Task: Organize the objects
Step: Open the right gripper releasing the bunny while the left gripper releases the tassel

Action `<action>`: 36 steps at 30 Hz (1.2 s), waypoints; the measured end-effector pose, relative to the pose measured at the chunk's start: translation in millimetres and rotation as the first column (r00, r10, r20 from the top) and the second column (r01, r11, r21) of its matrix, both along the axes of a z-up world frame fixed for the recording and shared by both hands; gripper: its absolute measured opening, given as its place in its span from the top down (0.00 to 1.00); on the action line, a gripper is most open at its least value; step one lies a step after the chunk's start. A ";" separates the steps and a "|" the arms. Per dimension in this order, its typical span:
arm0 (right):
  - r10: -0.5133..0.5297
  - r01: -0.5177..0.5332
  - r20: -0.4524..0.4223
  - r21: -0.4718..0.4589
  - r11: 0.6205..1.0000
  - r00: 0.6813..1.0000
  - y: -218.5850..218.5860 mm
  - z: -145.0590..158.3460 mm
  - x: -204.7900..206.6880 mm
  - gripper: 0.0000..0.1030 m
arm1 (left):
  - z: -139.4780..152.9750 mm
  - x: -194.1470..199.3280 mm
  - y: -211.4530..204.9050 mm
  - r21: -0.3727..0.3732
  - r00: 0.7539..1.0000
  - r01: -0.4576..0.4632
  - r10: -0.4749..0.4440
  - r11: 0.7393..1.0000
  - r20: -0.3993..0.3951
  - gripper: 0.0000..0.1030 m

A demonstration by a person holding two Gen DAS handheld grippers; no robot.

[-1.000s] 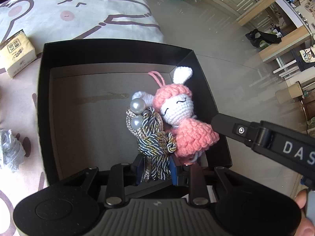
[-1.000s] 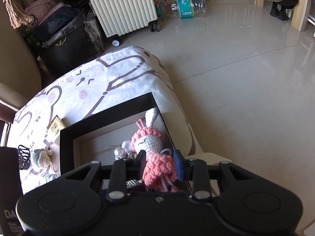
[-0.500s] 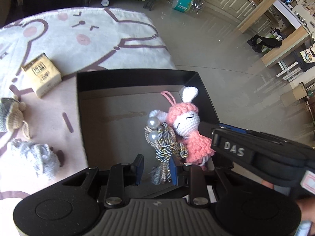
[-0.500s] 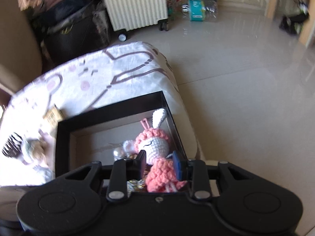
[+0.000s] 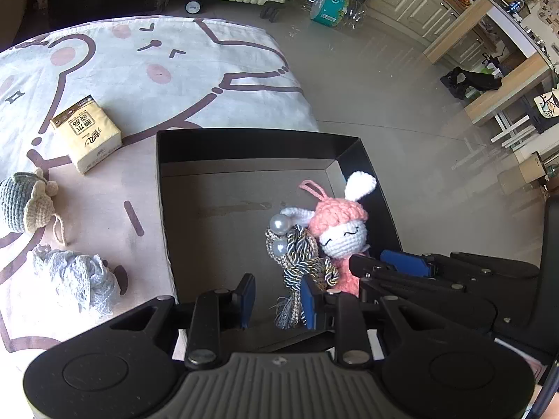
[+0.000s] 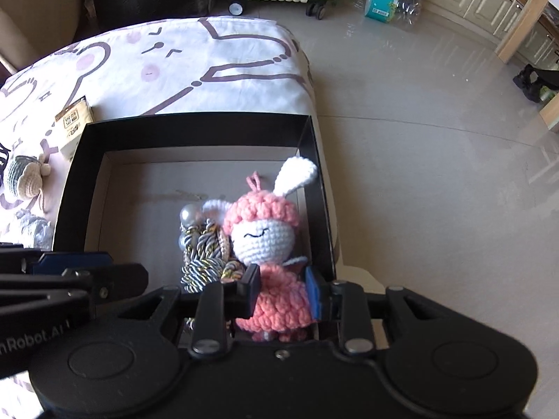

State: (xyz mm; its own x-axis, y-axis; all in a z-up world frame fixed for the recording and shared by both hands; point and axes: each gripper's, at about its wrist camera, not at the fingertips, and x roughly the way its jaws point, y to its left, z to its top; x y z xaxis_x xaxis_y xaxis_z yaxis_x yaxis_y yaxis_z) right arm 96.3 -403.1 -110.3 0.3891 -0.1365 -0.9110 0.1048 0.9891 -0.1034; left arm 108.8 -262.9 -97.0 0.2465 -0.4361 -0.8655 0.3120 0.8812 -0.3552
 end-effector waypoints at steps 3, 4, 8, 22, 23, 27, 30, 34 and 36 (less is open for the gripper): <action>-0.033 0.032 0.028 0.030 0.999 0.999 -4.2 4.9 -3.9 0.72 | 1.7 -0.7 1.1 -0.002 1.000 0.002 -0.002 1.000 0.007 0.72; -0.053 0.052 0.030 0.037 0.998 0.998 -6.0 7.5 -4.1 0.72 | 3.0 -1.4 1.8 -0.002 1.000 0.001 -0.001 1.000 0.010 0.72; -0.126 0.120 0.077 0.082 0.989 0.989 -14.1 26.5 -9.3 0.72 | 8.4 -3.3 6.2 0.000 1.000 -0.005 0.005 1.000 0.025 0.72; -0.207 0.195 0.163 0.089 0.977 0.965 -16.5 61.0 -35.3 0.64 | 36.0 -12.9 25.7 0.108 0.992 -0.026 0.012 0.994 0.129 0.70; -0.212 0.200 0.164 0.085 0.976 0.963 -16.9 61.4 -36.7 0.63 | 37.1 -13.6 28.0 0.113 0.991 -0.029 0.014 0.993 0.130 0.69; -0.206 0.193 0.172 0.092 0.977 0.963 -15.8 65.1 -44.4 0.58 | 42.5 -17.3 36.1 0.129 0.988 -0.047 0.026 0.991 0.154 0.59; -0.192 0.180 0.185 0.080 0.980 0.964 -12.2 70.0 -50.8 0.49 | 47.4 -21.3 40.7 0.142 0.984 -0.062 0.037 0.988 0.172 0.49; -0.192 0.181 0.193 0.069 0.981 0.962 -8.8 74.6 -58.0 0.41 | 53.2 -26.8 46.5 0.164 0.979 -0.082 0.048 0.983 0.200 0.33; -0.194 0.186 0.191 0.062 0.981 0.962 -8.0 75.2 -61.3 0.39 | 56.8 -29.4 49.7 0.178 0.974 -0.090 0.049 0.980 0.220 0.26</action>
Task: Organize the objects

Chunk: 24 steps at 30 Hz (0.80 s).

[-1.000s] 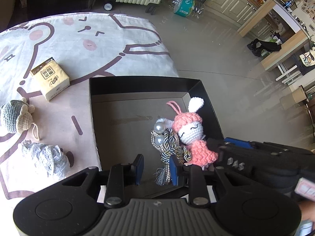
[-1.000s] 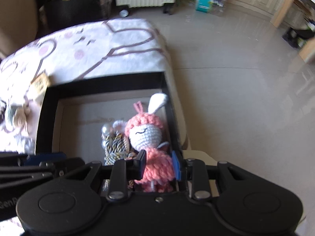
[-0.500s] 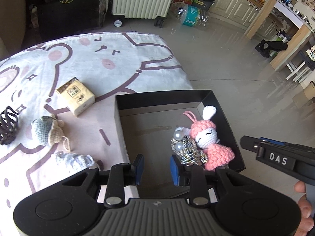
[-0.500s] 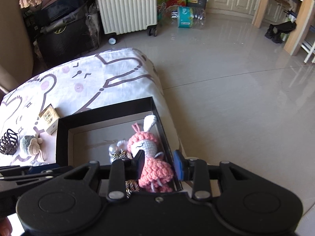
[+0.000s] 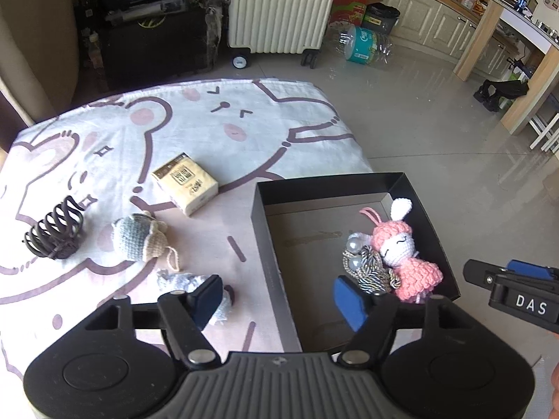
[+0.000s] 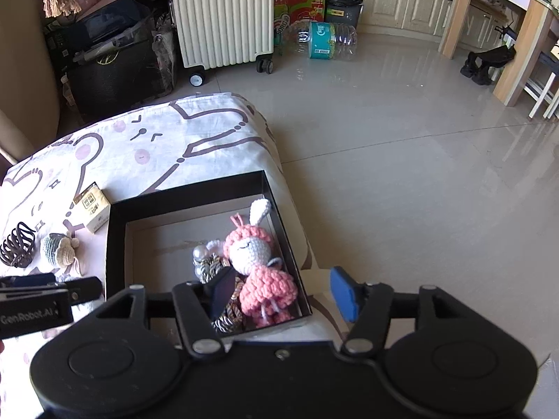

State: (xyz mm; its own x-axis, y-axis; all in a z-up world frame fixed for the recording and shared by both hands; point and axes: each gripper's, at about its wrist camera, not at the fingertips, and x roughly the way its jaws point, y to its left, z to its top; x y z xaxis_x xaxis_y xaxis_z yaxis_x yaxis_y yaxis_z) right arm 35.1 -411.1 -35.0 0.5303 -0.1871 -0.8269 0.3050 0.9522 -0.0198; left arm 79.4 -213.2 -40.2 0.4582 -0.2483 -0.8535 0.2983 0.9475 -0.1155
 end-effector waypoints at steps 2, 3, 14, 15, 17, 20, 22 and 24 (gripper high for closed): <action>-0.003 0.003 0.000 -0.010 1.000 1.000 0.5 0.8 -3.5 0.36 | 2.8 -2.1 3.8 0.013 1.000 -0.005 0.005 1.000 0.015 0.21; -0.004 0.004 0.002 -0.014 1.000 1.000 0.7 1.4 -5.1 0.34 | 3.7 -3.0 5.6 0.017 1.000 -0.007 0.007 1.000 0.019 0.18; -0.037 0.039 0.032 -0.052 0.998 0.999 4.5 12.1 -21.1 0.07 | 14.1 -12.3 28.3 0.033 0.999 -0.031 0.030 0.999 0.040 0.00; -0.037 0.039 0.033 -0.061 0.997 0.999 5.8 13.1 -22.1 0.05 | 15.0 -13.0 30.7 0.032 0.998 -0.039 0.037 0.999 0.041 0.00; -0.038 0.040 0.036 -0.073 0.997 0.999 7.7 13.7 -24.3 0.02 | 16.8 -14.3 34.5 0.032 0.998 -0.046 0.045 0.998 0.047 0.00; -0.046 0.049 0.037 -0.085 0.995 0.998 8.3 12.7 -27.5 0.00 | 19.1 -15.9 37.5 0.033 0.997 -0.047 0.045 0.998 0.055 0.00; -0.047 0.051 0.051 -0.086 0.995 0.998 8.7 13.0 -30.6 0.00 | 19.7 -16.4 38.8 0.032 0.997 -0.046 0.044 0.998 0.058 0.00; -0.048 0.053 0.062 -0.074 0.996 0.997 8.1 14.2 -32.3 0.00 | 19.5 -15.9 38.6 0.028 0.998 -0.038 0.037 0.999 0.055 0.00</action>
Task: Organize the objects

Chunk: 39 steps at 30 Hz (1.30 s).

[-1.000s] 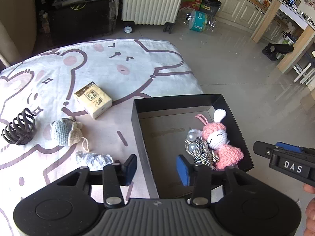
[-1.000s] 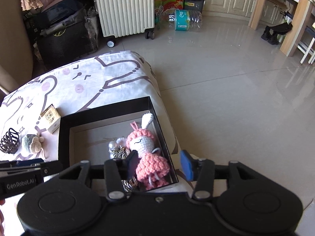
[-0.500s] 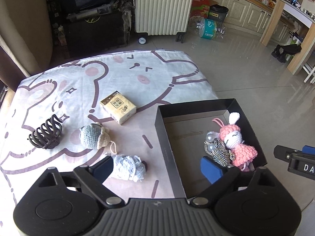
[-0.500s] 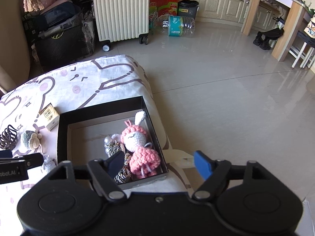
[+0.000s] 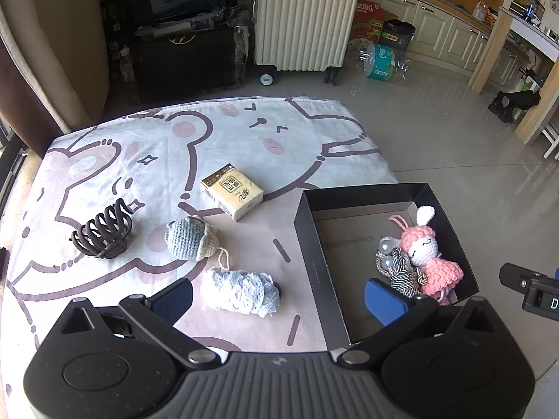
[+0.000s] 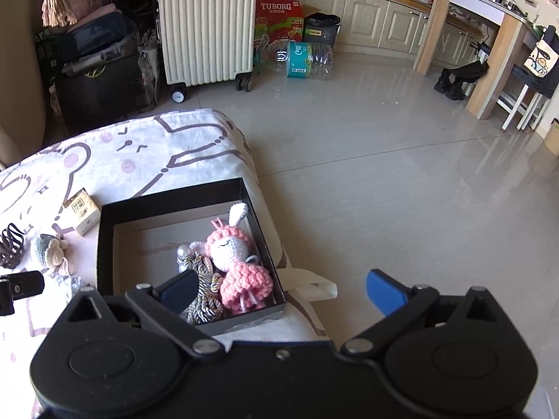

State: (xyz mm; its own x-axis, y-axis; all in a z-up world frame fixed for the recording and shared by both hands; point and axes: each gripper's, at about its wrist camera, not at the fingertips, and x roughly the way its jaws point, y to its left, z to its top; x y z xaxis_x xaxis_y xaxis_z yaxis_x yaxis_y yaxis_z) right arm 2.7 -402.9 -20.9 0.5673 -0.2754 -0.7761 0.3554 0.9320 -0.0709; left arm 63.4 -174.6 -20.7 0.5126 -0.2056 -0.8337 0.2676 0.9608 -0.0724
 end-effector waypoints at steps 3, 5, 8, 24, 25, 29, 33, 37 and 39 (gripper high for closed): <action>0.009 -0.009 0.018 0.019 1.000 1.000 0.2 0.5 -1.8 0.00 | -0.6 0.3 -1.8 0.005 1.000 0.016 -0.016 1.000 0.004 0.00; 0.018 -0.019 0.019 0.012 1.000 1.000 2.0 -0.6 -1.8 0.00 | -0.9 0.2 -2.3 0.019 1.000 0.021 -0.021 1.000 0.016 0.00; 0.018 -0.018 0.016 0.001 1.000 1.000 2.7 -2.8 -1.5 0.00 | -2.1 1.1 -1.7 0.031 1.000 0.020 -0.020 0.999 0.021 0.00; 0.020 -0.021 0.031 0.013 1.000 0.999 16.7 -14.5 13.1 0.00 | -2.0 10.8 27.5 0.034 0.999 -0.028 0.027 0.999 0.030 0.00; 0.022 -0.023 0.032 0.014 1.000 0.999 19.6 -15.5 15.2 0.00 | -1.7 11.5 31.7 0.033 0.999 -0.034 0.033 0.999 0.030 0.00; 0.035 -0.036 0.038 0.022 0.999 0.999 32.6 -18.9 24.1 0.00 | -0.3 13.5 47.6 0.030 0.998 -0.053 0.052 0.998 0.033 0.00; 0.072 -0.074 0.045 0.029 0.997 0.996 50.8 -19.7 33.4 0.00 | 0.8 16.0 66.6 0.031 0.996 -0.084 0.083 0.996 0.038 0.00; 0.114 -0.115 0.048 0.026 0.993 0.992 70.9 -19.5 42.0 0.00 | 1.3 19.1 87.1 0.028 0.992 -0.124 0.124 0.992 0.034 0.00; 0.127 -0.129 0.050 0.031 0.991 0.991 79.7 -20.2 45.0 0.00 | 1.8 19.9 95.7 0.031 0.990 -0.137 0.136 0.990 0.034 0.00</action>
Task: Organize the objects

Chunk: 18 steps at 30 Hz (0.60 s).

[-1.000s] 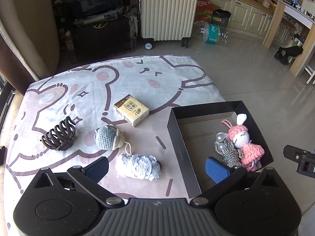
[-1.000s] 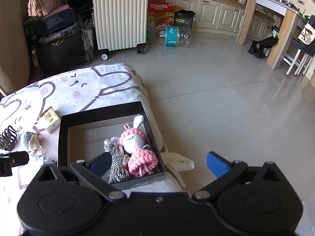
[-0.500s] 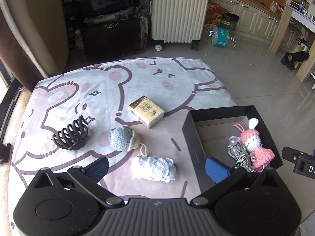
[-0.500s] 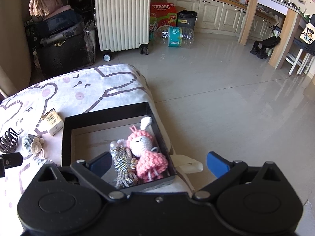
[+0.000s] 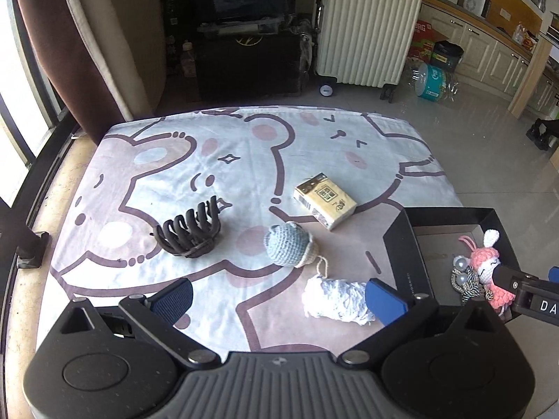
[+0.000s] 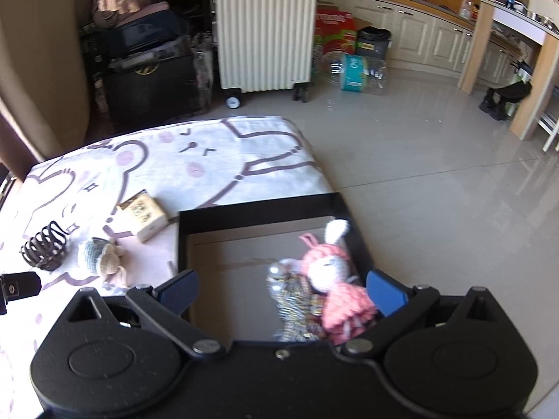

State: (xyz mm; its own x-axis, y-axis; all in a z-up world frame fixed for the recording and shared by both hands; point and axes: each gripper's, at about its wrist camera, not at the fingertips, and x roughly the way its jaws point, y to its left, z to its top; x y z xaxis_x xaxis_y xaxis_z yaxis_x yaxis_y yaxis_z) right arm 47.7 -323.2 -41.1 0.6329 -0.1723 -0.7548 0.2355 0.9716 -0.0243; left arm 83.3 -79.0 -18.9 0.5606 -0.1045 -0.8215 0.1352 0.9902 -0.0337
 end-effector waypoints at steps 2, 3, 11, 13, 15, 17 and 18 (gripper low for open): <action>0.018 -0.018 -0.004 0.004 1.000 1.000 8.4 -1.1 3.3 0.00 | 0.6 0.6 8.9 0.004 1.000 -0.011 0.011 1.000 -0.001 0.00; 0.025 -0.025 -0.006 0.004 1.000 1.000 12.8 -1.5 4.4 0.00 | 1.0 0.8 13.4 0.006 1.000 -0.017 0.017 1.000 0.000 0.00; 0.074 -0.074 0.000 0.016 0.997 0.997 43.9 -2.4 14.0 0.00 | 1.5 4.1 47.4 -0.004 0.997 -0.077 0.077 0.997 0.000 0.00; 0.092 -0.092 0.004 0.021 0.995 0.996 50.6 -2.2 16.1 0.00 | 2.1 5.0 55.9 -0.011 0.996 -0.091 0.091 0.996 0.003 0.00; 0.103 -0.103 0.009 0.022 0.994 0.995 57.3 -1.8 17.8 0.00 | 2.8 5.6 62.7 -0.021 0.995 -0.103 0.104 0.994 0.007 0.00; 0.113 -0.113 0.010 0.023 0.993 0.994 63.0 -1.9 20.1 0.00 | 3.9 6.7 69.2 -0.029 0.993 -0.114 0.115 0.993 0.012 0.00; 0.117 -0.117 0.011 0.023 0.993 0.993 65.6 -2.1 21.0 0.00 | 4.7 7.1 72.0 -0.033 0.993 -0.118 0.118 0.993 0.016 0.00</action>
